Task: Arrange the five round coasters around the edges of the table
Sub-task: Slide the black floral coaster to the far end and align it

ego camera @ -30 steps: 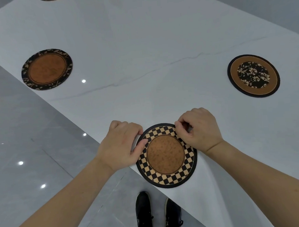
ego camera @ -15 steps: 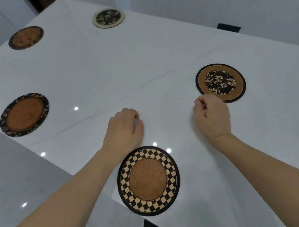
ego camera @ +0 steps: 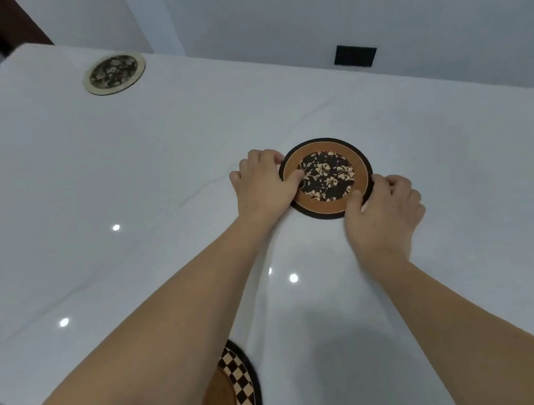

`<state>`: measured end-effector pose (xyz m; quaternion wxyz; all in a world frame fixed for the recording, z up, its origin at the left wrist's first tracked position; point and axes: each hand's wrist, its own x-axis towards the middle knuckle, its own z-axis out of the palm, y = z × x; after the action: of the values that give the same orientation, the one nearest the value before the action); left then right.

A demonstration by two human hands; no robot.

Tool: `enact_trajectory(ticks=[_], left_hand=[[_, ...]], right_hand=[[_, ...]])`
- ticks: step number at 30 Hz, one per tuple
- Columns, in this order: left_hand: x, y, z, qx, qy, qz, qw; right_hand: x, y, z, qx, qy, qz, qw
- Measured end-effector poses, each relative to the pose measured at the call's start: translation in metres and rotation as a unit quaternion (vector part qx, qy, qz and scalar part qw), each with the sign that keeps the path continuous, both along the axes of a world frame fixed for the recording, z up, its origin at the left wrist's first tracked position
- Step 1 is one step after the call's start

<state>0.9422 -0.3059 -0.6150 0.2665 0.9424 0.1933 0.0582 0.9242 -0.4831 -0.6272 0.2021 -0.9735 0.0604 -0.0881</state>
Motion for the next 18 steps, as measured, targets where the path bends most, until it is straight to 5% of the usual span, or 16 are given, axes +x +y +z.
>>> enact_trajectory(ticks=[6,13,18], left_hand=[[0.002,0.007,0.012,-0.136,0.003,0.025,0.990],[-0.014,0.041,0.012,-0.149,-0.021,-0.010,0.989],[-0.047,0.091,0.004,-0.009,-0.004,-0.061,0.998]], right_hand=[[-0.002,0.001,0.009,0.041,-0.001,0.057,0.998],[-0.008,0.003,0.005,0.016,-0.042,0.238,0.970],[-0.014,0.003,0.006,-0.066,-0.066,0.386,0.918]])
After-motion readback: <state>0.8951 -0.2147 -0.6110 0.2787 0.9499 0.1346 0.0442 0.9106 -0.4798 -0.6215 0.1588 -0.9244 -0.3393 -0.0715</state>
